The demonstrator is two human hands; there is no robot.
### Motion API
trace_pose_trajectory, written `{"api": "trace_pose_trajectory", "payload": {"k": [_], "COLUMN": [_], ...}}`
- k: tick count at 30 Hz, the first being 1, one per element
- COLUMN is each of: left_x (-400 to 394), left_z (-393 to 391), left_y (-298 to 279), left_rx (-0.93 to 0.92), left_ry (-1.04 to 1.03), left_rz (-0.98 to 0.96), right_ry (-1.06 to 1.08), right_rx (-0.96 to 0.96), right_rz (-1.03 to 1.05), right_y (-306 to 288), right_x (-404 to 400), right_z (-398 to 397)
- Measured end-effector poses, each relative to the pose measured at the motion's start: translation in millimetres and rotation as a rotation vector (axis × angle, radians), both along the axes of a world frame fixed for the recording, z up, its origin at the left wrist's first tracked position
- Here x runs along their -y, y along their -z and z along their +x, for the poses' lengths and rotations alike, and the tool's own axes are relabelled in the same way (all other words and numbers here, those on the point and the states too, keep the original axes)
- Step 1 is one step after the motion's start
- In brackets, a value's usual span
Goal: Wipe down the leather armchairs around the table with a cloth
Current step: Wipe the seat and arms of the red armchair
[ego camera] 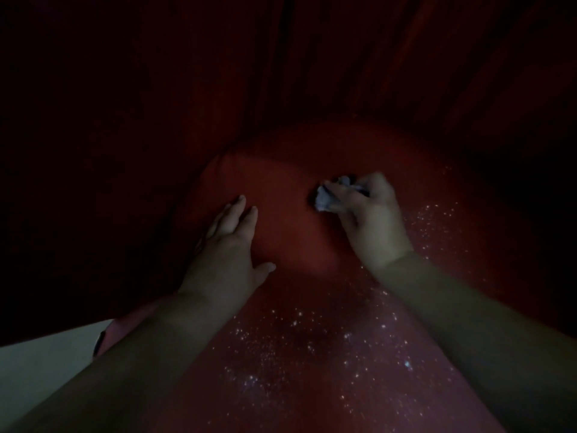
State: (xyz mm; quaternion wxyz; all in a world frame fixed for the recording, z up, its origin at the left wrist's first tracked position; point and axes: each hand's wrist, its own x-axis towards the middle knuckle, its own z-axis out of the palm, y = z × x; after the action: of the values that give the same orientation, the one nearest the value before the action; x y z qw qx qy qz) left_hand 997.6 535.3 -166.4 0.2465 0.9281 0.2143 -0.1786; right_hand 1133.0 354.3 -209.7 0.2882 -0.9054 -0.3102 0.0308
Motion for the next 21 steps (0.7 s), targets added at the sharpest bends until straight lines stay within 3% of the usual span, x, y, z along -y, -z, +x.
{"api": "trace_pose_trajectory", "payload": {"k": [2,6,13,17,21], "left_x": [7,21,42,55,61], "left_z": [4,10,34,53,72], "left_y": [0,0,-5,-5,-6], "left_rx": [0.016,0.035,0.082,0.095,0.084], "left_ry": [0.002,0.034,0.071,0.125,0.182], "left_rz": [-0.005,-0.006,-0.030,-0.050,-0.038], "right_ry": [0.066,-0.092,0.236,0.285,0.203], "right_rx": [-0.102,-0.131,-0.064,-0.098,-0.125], "right_rz": [0.078,0.096,0.148,0.053,0.066], "right_y": [-3,-18,-30,-14,-6], "right_x": [-14,8,62,62,60], "right_z": [-15,-47,21,39,-15]}}
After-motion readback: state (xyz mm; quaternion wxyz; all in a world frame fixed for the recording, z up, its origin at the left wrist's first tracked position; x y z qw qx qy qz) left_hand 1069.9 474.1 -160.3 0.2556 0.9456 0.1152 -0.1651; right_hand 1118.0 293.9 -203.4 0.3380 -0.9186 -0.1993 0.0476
